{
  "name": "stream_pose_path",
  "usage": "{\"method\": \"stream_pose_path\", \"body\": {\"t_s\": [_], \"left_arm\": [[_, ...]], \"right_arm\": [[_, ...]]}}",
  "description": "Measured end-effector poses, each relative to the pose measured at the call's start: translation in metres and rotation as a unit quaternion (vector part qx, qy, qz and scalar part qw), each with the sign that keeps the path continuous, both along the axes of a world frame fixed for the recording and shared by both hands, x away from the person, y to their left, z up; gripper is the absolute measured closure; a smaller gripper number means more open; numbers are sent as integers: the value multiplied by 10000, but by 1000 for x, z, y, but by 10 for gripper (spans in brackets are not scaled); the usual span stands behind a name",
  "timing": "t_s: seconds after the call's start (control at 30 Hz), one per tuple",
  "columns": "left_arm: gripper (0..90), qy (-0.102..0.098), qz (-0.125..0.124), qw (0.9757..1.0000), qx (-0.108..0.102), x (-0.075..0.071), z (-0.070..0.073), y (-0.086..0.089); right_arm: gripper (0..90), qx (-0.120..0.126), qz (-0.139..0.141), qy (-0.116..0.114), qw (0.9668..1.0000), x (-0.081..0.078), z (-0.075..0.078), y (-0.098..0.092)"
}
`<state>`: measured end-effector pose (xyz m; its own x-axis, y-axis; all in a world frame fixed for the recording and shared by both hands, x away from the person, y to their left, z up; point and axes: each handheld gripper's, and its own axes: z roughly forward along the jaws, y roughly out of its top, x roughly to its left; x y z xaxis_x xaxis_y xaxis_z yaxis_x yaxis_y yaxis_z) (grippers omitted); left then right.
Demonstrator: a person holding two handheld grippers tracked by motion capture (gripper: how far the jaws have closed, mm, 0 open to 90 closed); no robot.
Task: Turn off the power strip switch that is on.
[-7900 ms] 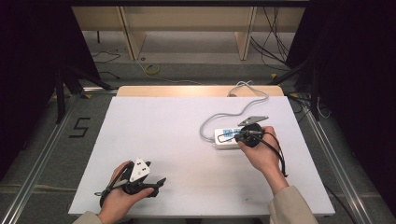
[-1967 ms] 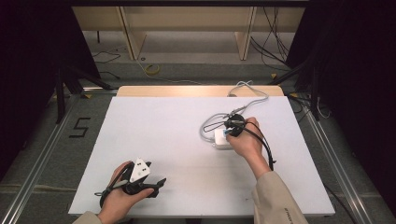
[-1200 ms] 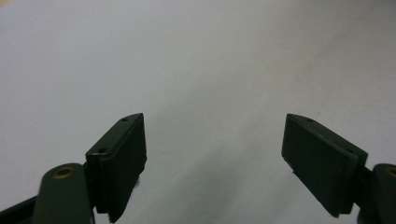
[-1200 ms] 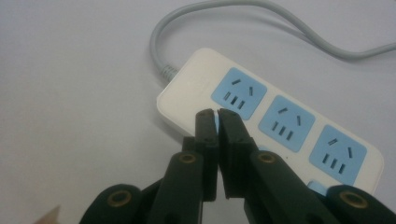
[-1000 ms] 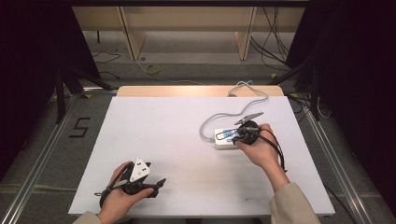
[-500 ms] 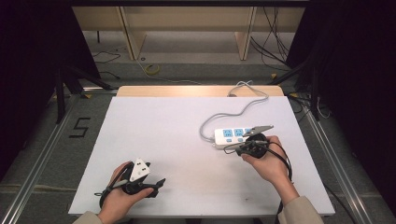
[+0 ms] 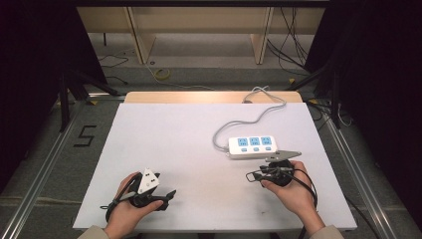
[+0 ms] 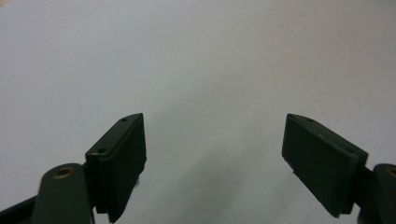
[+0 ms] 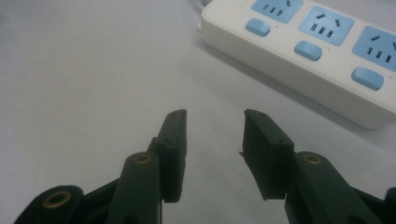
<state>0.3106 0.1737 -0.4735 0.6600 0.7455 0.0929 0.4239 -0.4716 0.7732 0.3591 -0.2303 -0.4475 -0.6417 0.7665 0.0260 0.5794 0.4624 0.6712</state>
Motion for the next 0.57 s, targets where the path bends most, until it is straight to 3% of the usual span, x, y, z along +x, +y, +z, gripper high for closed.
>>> {"method": "stream_pose_path", "body": {"t_s": [0.27, 0.57], "left_arm": [[217, -3, -13, 10000, -5, 0, 0, -1], [211, 69, -18, 10000, 26, 1, -2, -1]], "right_arm": [[582, 170, -28, -142, 9998, -16, -7, -9], [561, 210, 6, -136, 9997, -17, -10, -8]]}}
